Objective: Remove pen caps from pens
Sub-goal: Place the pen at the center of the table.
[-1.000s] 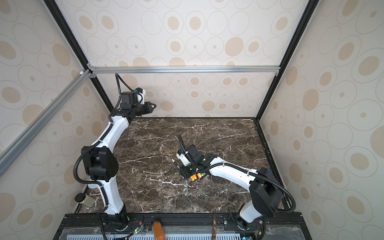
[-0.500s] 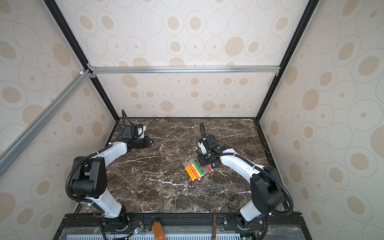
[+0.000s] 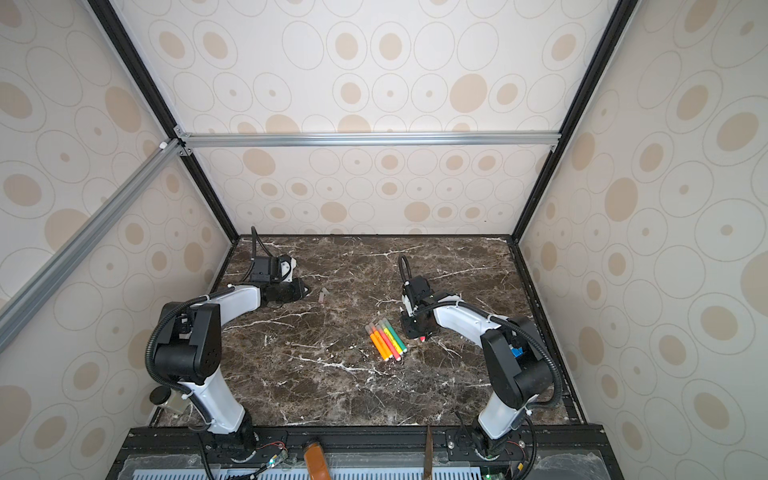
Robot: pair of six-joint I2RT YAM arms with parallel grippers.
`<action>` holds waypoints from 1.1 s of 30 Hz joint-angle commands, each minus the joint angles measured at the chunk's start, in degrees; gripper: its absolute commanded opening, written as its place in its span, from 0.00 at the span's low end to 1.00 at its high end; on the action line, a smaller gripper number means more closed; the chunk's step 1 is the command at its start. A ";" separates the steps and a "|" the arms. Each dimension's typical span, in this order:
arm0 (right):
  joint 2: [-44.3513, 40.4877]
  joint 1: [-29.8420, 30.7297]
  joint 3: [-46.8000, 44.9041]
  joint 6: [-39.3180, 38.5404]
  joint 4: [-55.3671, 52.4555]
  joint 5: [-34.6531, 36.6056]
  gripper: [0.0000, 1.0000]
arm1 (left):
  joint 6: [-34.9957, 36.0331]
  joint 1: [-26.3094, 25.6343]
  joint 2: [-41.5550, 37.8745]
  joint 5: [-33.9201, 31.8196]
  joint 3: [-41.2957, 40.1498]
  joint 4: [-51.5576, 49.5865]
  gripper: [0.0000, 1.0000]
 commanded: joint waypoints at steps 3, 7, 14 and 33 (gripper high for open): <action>2.58 -0.12 0.40 -0.15 -2.48 1.26 0.00 | 1.73 -0.23 0.26 0.08 1.39 0.52 0.00; 2.28 -0.10 -0.37 0.66 -1.91 1.53 0.03 | 1.93 -0.23 0.62 0.17 1.74 0.26 0.00; 2.17 -0.12 -0.65 0.79 -3.00 3.43 0.18 | 2.12 -0.21 0.36 0.10 2.10 0.01 0.00; -1.13 -0.15 -0.21 0.34 -4.24 6.61 0.32 | 1.87 -0.80 5.11 1.19 1.06 1.09 0.00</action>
